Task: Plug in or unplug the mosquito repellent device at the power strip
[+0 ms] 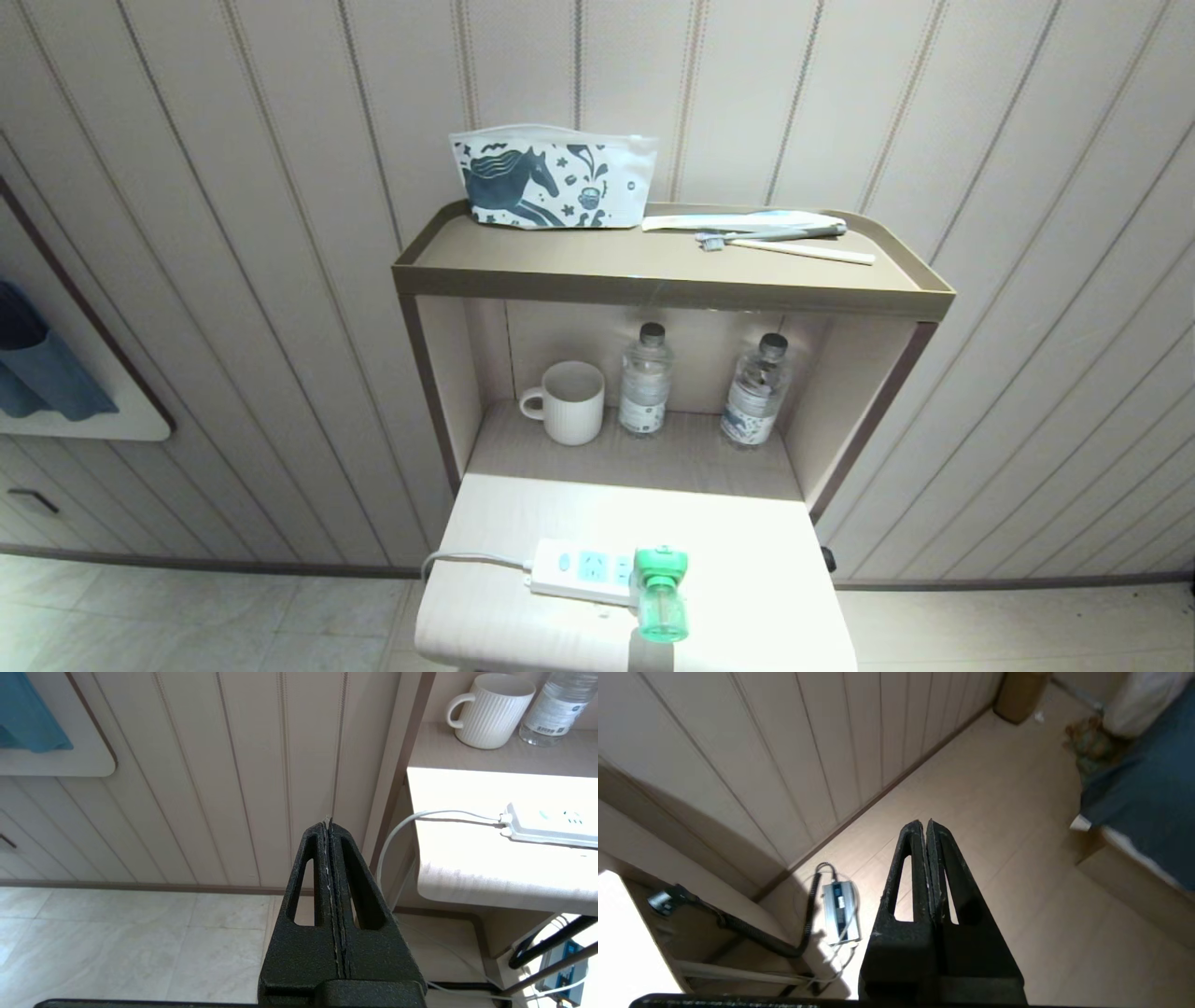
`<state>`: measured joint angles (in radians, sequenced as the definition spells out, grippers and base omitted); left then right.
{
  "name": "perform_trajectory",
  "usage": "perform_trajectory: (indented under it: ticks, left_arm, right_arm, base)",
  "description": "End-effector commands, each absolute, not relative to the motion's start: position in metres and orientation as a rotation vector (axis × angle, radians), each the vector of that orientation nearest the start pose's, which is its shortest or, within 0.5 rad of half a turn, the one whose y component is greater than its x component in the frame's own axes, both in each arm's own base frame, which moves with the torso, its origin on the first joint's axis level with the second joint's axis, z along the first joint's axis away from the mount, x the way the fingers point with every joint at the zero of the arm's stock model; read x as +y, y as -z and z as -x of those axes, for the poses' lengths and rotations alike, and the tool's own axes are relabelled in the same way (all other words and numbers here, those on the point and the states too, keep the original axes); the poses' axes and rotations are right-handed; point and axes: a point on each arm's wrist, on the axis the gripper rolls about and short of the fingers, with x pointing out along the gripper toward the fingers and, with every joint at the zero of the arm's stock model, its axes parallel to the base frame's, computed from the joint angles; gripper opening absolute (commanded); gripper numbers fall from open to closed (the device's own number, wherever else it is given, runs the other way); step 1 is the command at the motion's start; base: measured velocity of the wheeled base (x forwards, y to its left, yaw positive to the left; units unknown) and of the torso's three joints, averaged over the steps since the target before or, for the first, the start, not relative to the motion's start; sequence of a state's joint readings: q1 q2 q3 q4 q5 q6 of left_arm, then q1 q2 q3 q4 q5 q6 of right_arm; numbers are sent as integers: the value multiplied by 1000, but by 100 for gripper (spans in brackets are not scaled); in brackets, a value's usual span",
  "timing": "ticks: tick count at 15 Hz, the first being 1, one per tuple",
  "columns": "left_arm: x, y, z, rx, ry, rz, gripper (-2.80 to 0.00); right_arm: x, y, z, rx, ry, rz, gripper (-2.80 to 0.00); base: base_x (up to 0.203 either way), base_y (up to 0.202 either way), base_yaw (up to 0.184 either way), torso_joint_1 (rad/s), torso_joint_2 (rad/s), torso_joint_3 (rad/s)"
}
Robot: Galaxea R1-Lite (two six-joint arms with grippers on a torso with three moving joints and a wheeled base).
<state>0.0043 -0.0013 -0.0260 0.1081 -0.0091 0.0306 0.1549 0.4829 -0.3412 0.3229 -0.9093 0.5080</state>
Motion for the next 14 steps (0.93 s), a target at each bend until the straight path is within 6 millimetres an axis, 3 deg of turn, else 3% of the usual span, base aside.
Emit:
perform_trajectory:
  ticks: [1, 4, 6, 10, 14]
  left_arm:
    - [0, -72, 25, 83, 6, -30, -280]
    - [0, -71, 25, 84, 6, -30, -280]
    - [0, -72, 25, 83, 6, -30, -280]
    - [0, -71, 25, 84, 6, -30, -280]
    - [0, -71, 25, 84, 6, -30, -280]
  right_arm:
    - [-19, -137, 12, 160, 809, -151, -280]
    - [-15, -113, 16, 157, 790, -57, -280]
    - [-12, -100, 14, 178, 599, -13, -280]
    - [-1, -86, 27, 30, 54, 142, -280]
    - [1, -77, 26, 62, -47, 115, -280]
  base:
    - [0, 0, 0, 0, 0, 0]
    - [0, 0, 0, 0, 0, 0]
    - [0, 0, 0, 0, 0, 0]
    - [0, 0, 0, 0, 0, 0]
    - [0, 0, 0, 0, 0, 0]
